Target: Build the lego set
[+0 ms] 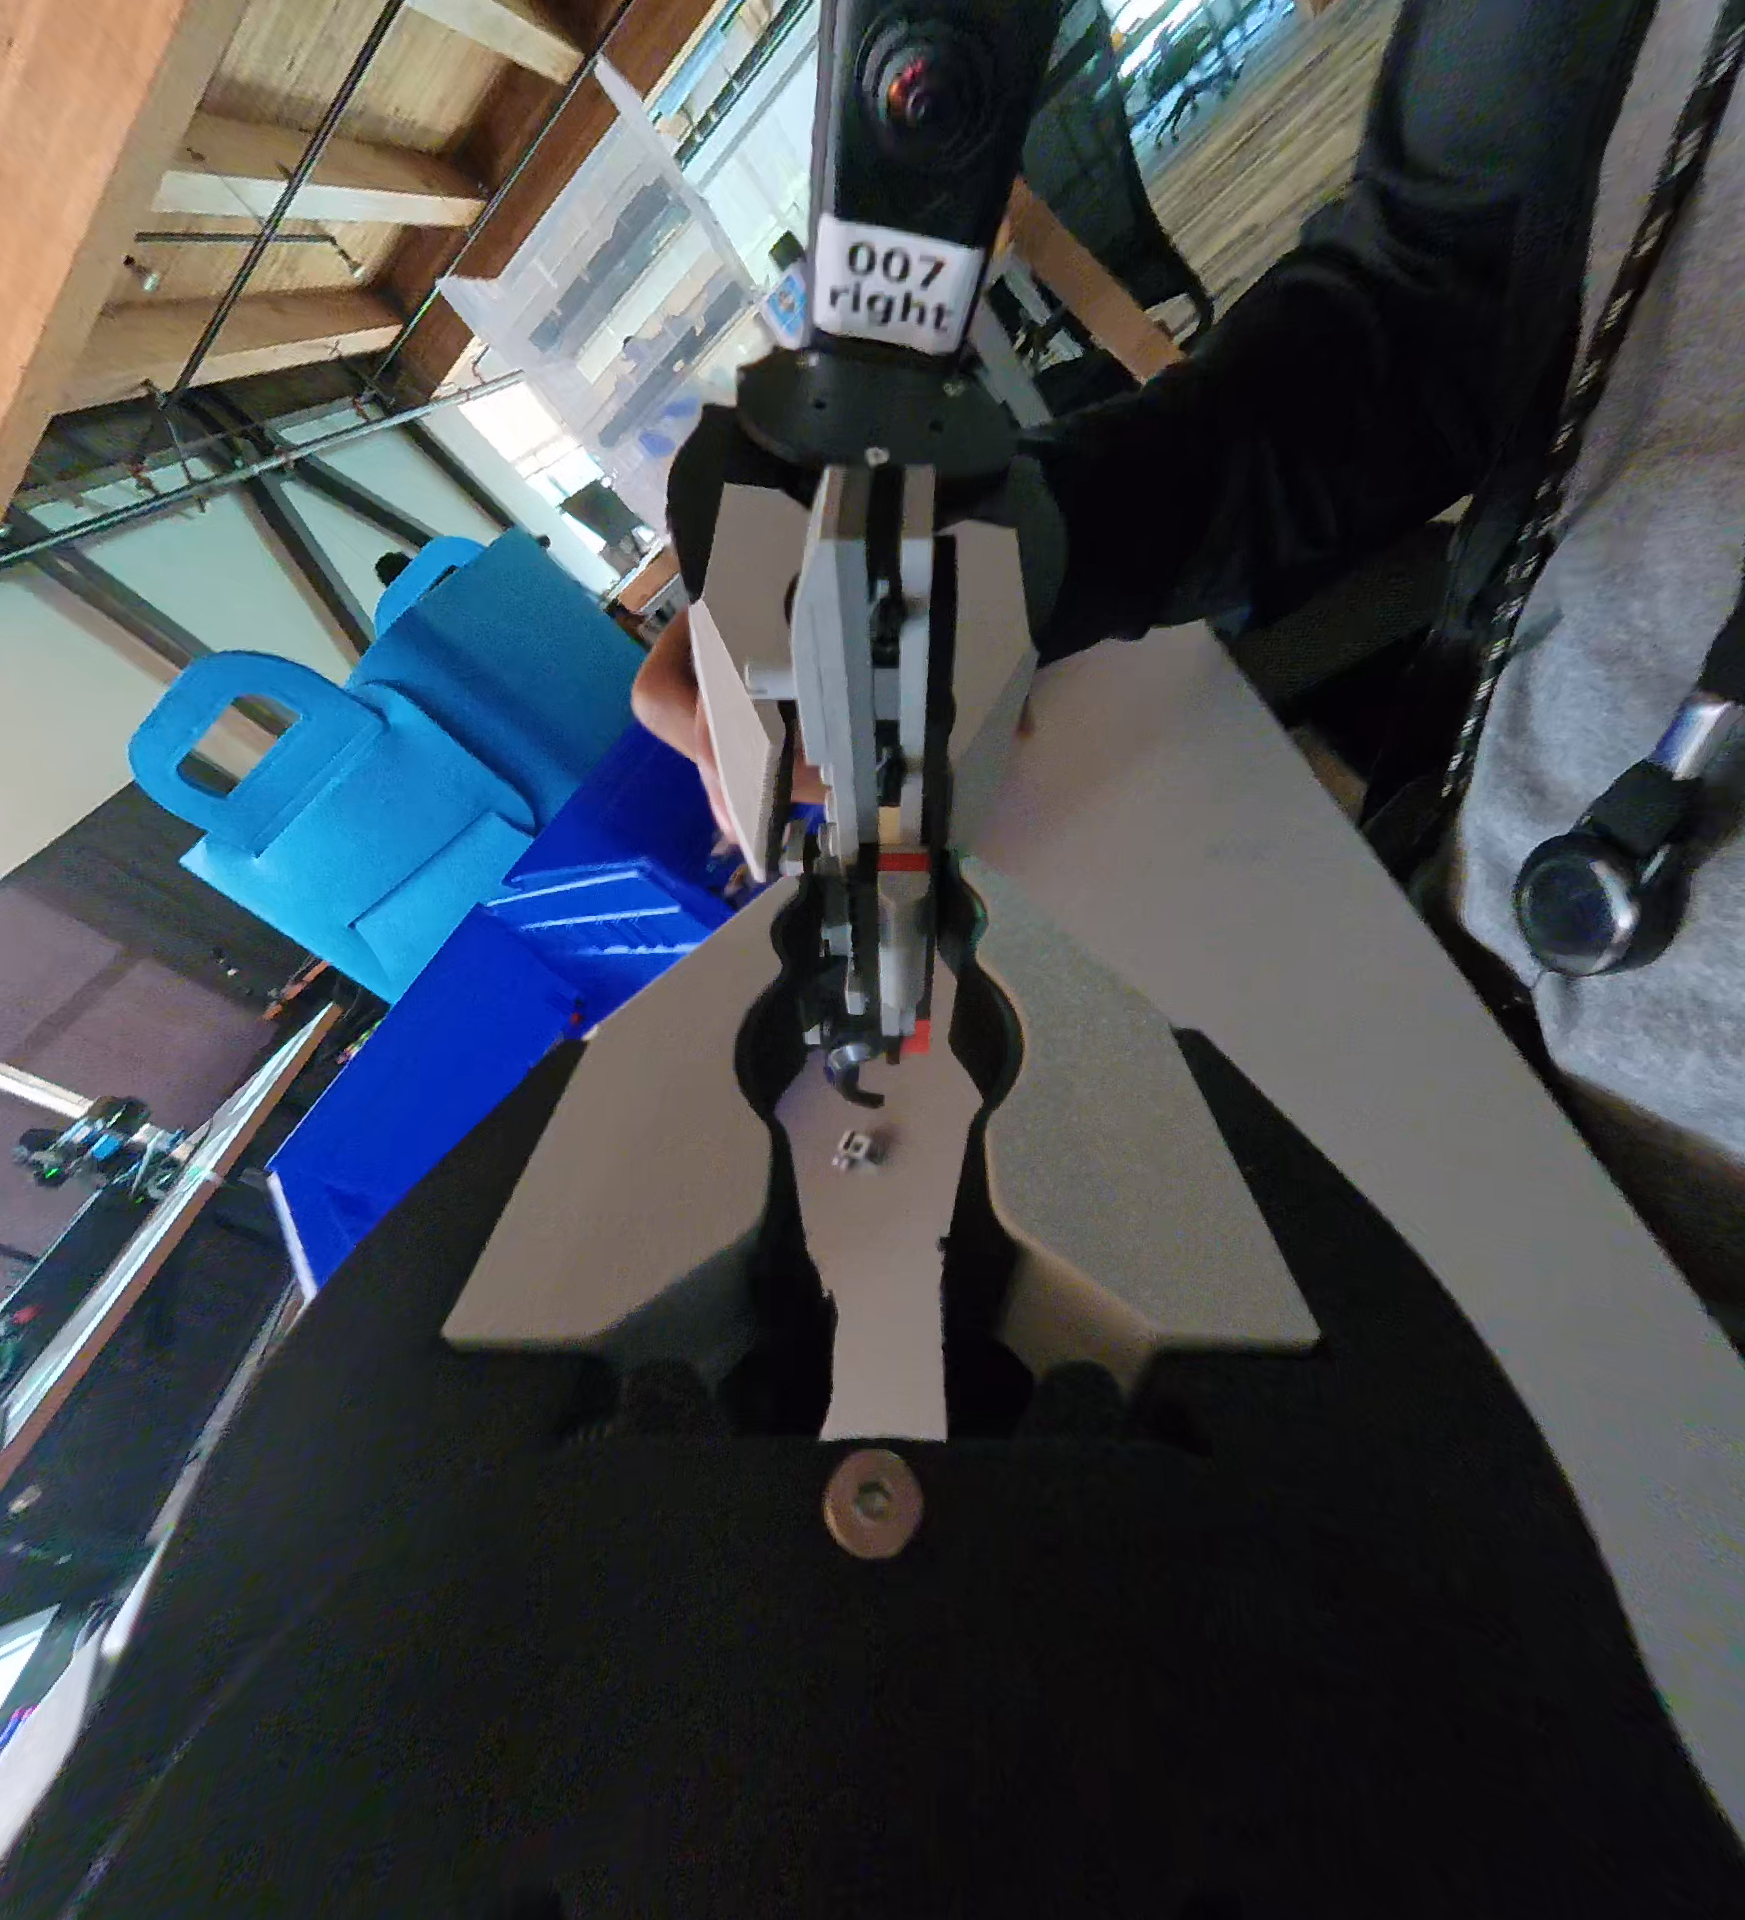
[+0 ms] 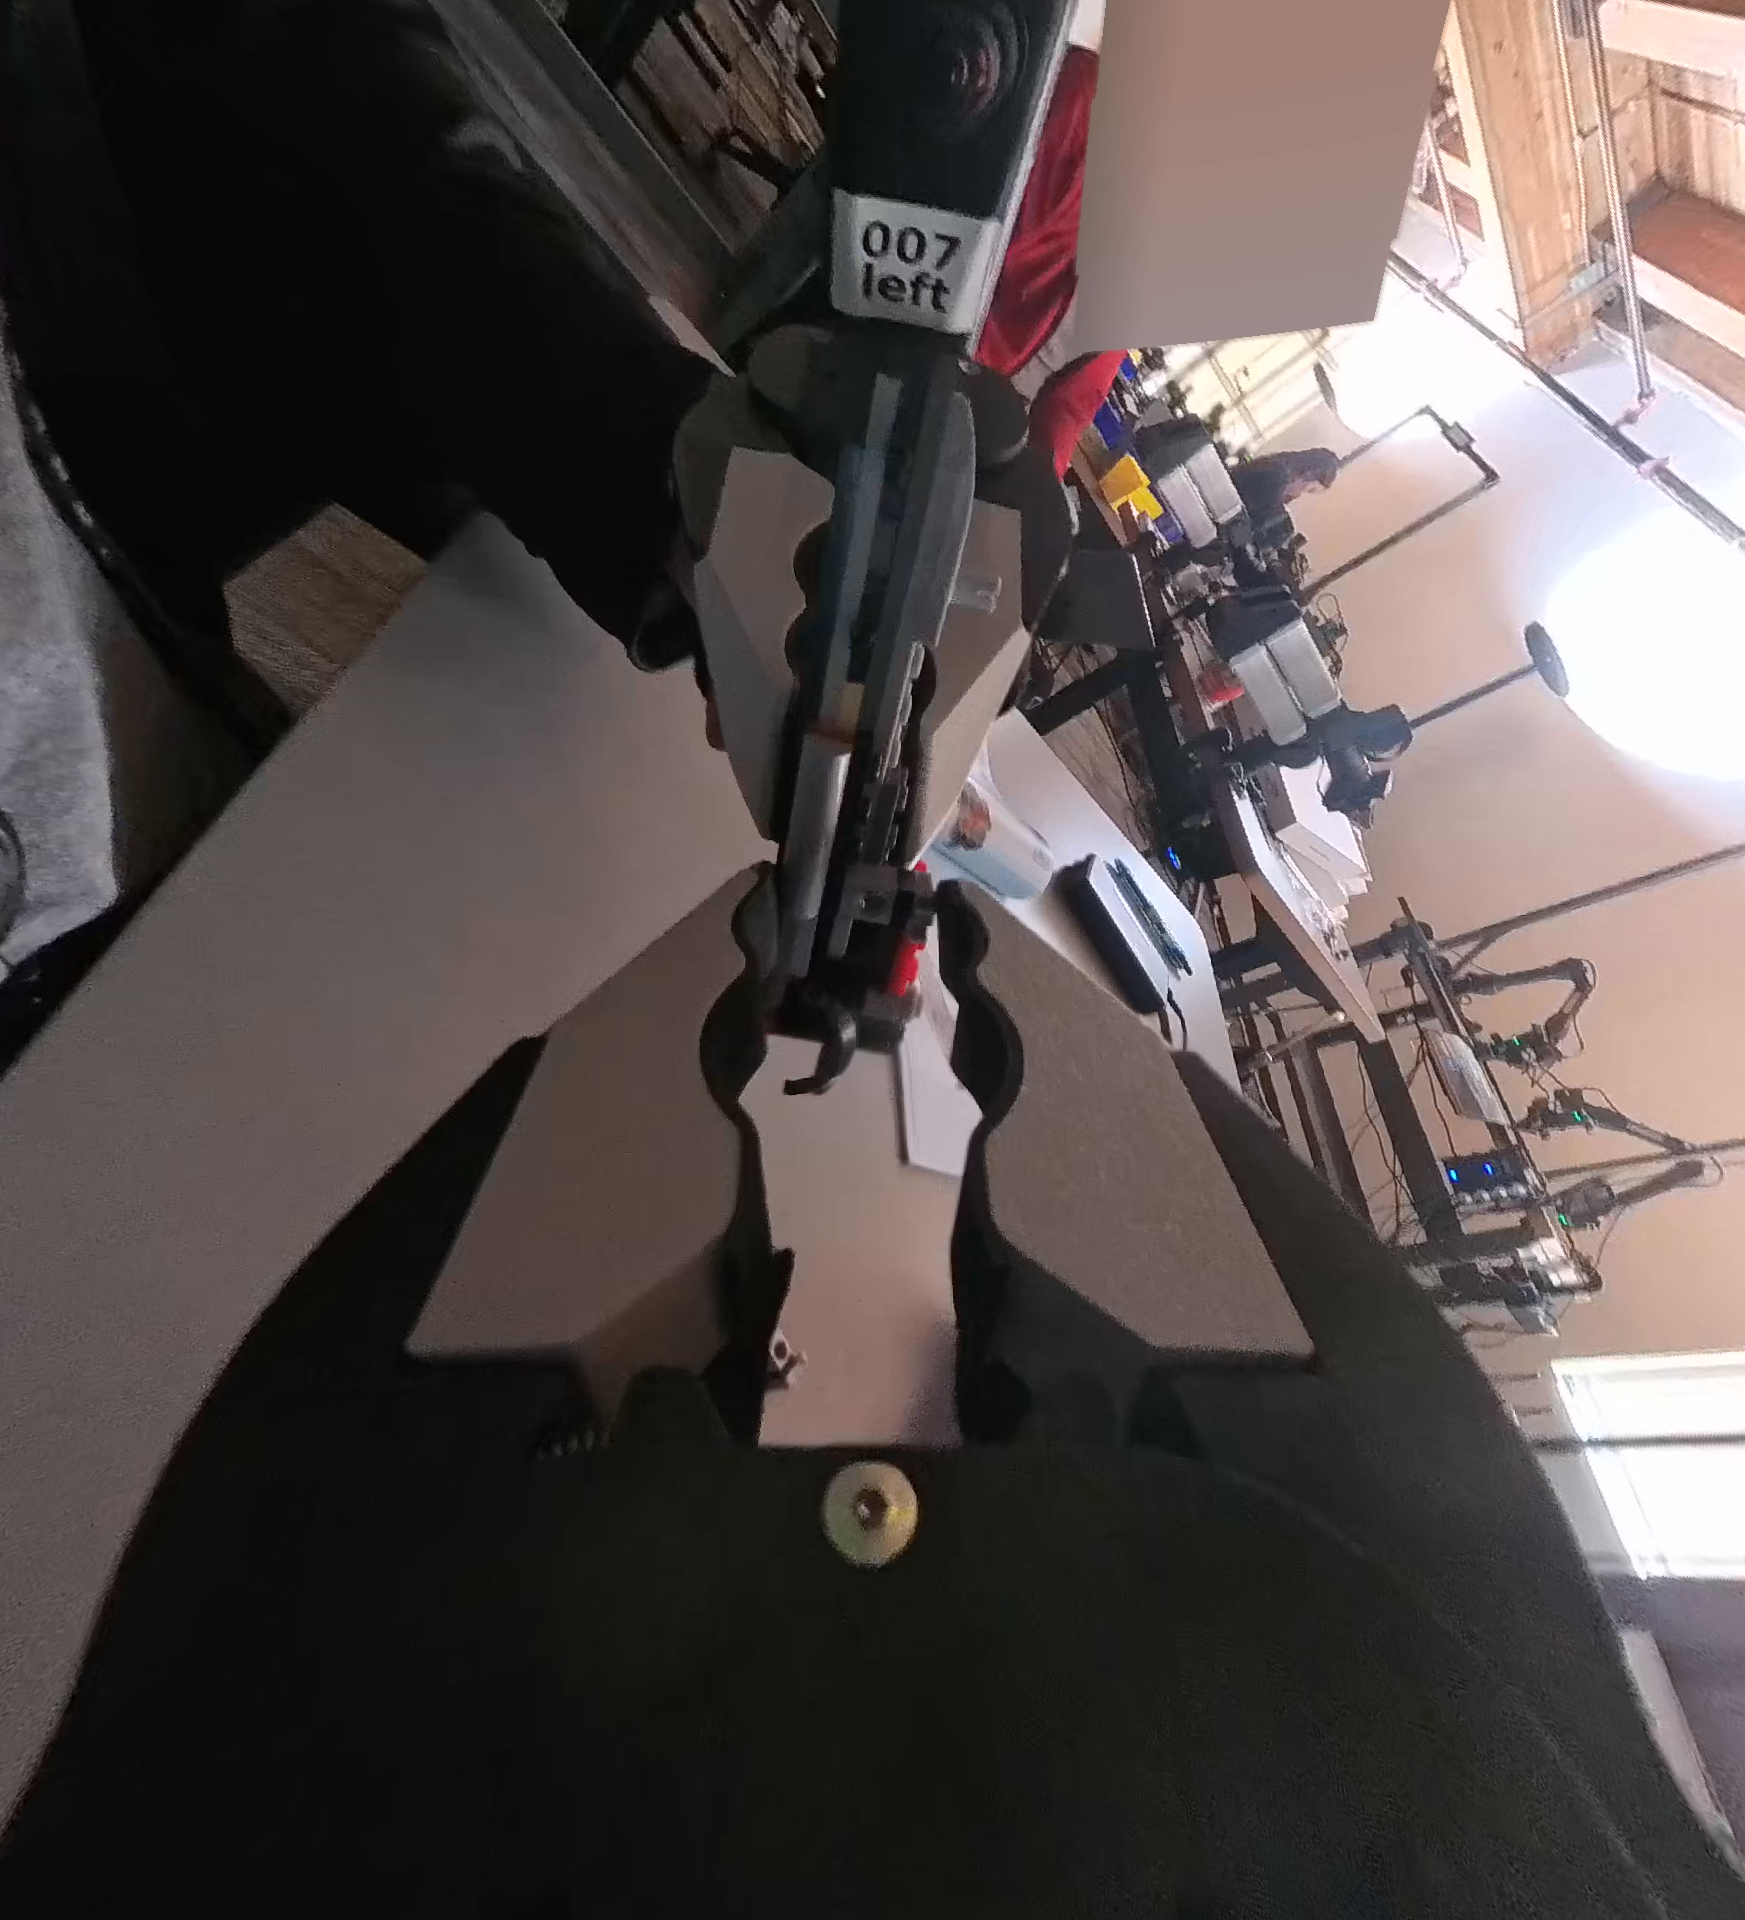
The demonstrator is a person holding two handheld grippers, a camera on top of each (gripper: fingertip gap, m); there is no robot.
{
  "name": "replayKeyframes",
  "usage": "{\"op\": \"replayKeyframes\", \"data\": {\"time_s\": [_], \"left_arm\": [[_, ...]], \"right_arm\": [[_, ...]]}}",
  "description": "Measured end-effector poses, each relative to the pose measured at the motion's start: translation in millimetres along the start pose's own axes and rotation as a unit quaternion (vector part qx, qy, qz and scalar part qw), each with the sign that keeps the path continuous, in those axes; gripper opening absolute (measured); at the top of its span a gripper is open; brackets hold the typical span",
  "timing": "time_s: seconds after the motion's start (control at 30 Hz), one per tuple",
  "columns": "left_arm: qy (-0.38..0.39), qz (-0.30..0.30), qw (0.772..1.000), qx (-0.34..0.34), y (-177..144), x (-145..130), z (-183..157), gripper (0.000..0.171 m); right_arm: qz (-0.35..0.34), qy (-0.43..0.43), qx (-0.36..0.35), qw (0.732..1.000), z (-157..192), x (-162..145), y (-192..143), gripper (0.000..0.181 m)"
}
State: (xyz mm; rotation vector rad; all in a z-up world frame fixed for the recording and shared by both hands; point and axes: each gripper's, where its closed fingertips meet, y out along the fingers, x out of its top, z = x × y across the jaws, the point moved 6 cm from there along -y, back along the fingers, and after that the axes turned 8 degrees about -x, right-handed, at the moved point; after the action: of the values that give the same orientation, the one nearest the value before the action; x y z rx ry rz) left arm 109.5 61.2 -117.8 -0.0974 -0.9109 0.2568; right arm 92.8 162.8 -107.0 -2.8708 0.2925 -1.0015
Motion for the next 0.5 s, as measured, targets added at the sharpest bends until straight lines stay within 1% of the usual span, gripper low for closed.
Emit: {"op": "replayKeyframes", "data": {"time_s": [0.03, 0.07, 0.13, 0.23, 0.3, 0.4, 0.5], "left_arm": [[0.004, 0.013, 1.0, 0.004, 0, -4, 1, 0.022], [0.01, 0.031, 0.999, 0.003, 1, -9, 1, 0.022], [0.023, 0.086, 0.996, 0.003, 4, -24, 1, 0.022], [0.047, 0.173, 0.984, -0.008, 9, -51, -2, 0.022], [0.062, 0.216, 0.974, -0.014, 13, -66, -2, 0.022], [0.074, 0.263, 0.962, -0.029, 18, -86, -4, 0.022], [0.07, 0.278, 0.958, -0.033, 21, -95, -6, 0.026]], "right_arm": [[0.016, 0.002, -0.007, 1.0, -1, -5, 1, 0.034], [0.035, 0.005, -0.01, 0.999, -1, -11, 1, 0.041], [0.063, 0.023, -0.013, 0.998, 0, -25, -2, 0.049], [0.112, 0.052, -0.012, 0.992, 2, -48, -9, 0.05], [0.146, 0.069, -0.011, 0.987, 3, -65, -13, 0.049], [0.19, 0.099, -0.009, 0.977, 4, -86, -16, 0.047], [0.234, 0.132, -0.004, 0.963, 6, -106, -16, 0.043]]}}
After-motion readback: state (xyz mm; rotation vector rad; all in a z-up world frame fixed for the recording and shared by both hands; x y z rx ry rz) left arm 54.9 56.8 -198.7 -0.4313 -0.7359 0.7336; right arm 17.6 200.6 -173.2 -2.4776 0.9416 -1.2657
